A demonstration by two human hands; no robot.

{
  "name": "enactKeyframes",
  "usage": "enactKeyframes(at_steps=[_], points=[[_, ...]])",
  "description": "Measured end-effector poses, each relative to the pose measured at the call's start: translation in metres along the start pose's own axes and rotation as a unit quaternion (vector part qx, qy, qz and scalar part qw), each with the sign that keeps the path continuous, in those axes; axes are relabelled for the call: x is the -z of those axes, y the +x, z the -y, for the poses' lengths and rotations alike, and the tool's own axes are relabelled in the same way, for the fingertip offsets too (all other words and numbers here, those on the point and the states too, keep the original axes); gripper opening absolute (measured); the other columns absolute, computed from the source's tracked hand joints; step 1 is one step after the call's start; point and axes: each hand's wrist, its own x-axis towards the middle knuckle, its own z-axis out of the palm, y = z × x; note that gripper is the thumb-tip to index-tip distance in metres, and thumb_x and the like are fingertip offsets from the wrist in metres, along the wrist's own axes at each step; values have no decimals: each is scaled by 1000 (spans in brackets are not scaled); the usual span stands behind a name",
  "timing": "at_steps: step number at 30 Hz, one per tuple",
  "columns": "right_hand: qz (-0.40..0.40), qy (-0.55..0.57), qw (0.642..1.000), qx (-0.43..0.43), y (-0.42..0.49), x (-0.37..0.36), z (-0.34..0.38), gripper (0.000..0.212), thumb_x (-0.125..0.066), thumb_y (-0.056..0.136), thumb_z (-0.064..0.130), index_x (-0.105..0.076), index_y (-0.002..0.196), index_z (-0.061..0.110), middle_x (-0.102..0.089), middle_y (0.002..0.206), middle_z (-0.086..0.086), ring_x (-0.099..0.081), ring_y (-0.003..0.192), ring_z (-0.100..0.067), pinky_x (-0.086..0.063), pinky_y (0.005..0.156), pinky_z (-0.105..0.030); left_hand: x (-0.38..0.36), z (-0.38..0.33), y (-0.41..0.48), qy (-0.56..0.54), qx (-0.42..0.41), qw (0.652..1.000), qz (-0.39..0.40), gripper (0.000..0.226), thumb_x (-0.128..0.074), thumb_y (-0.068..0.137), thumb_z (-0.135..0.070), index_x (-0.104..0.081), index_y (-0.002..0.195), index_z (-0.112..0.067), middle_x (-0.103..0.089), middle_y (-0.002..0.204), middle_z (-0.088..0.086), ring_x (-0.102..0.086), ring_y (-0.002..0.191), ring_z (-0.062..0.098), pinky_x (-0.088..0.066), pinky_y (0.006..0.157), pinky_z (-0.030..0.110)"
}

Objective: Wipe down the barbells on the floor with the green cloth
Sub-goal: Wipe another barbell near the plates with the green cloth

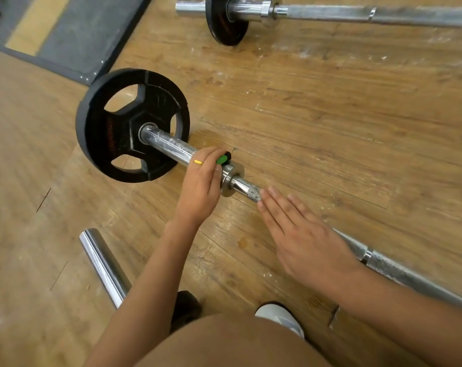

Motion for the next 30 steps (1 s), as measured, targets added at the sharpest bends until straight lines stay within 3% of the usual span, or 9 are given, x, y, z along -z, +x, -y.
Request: enactKeyframes(at_steps=[5,8,12,16,19,22,26,28,30], points=[[3,7,1000,0,0,0,1,70,-20,101,28,12,153,-6,20,161,-28,15,152,-37,10,123,-49,3,7,-6,-15,-37,999,32,37,-41,105,-11,-53,140,-2,-52,139,8,-42,132,7,-30,113,20],[10,9,1000,0,-1,2,-1,74,-28,101,30,10,154,-5,19,162,-25,15,152,-36,7,124,-48,9,16,-1,10,-45,998,38,37,-42,103,-4,-53,138,0,-52,139,11,-46,131,16,-29,114,19],[33,12,999,0,3,5,-8,75,-33,101,29,11,154,-1,19,163,-22,15,152,-33,4,124,-47,6,25,3,20,-13,1000,-10,36,-41,102,-4,-54,135,2,-54,137,15,-46,131,23,-29,117,23],[58,13,998,-4,10,7,-19,69,-31,100,30,-3,156,1,4,165,-18,2,154,-30,-7,126,-47,-1,29,7,-10,-39,999,31,39,-40,104,-9,-52,140,1,-50,145,12,-38,143,21,-25,122,33],[75,32,997,-19,14,9,-30,69,-26,98,35,-9,157,3,-3,166,-14,-2,155,-26,-15,125,-46,-1,31,19,-18,-43,998,50,43,-40,104,-9,-49,146,-1,-47,151,11,-32,148,21,-18,125,30],[85,55,994,-31,18,11,-42,69,-24,99,38,-3,158,9,2,167,-9,5,154,-21,-9,126,-41,-7,22,29,-12,-73,996,56,43,-42,101,1,-49,143,5,-47,150,18,-35,146,29,-16,125,29],[110,88,989,-45,24,16,-56,72,-25,102,43,18,155,18,18,165,-1,17,152,-15,7,125,-33,-11,25,36,-10,-102,993,66,45,-42,99,6,-47,144,8,-45,152,21,-32,148,33,-18,126,37],[110,105,987,-56,27,18,-61,73,-25,102,46,14,158,20,18,165,3,11,154,-12,6,124,-29,-12,31,46,-3,-81,996,39,45,-43,99,7,-47,144,6,-45,151,20,-33,147,32,-18,126,33],[99,146,981,-85,32,22,-65,71,-31,101,47,-2,161,24,6,167,7,-6,154,-13,-1,124,-27,-16,29,55,-12,-36,999,5,43,-44,100,6,-50,142,5,-48,149,18,-35,146,31,-21,125,35]])
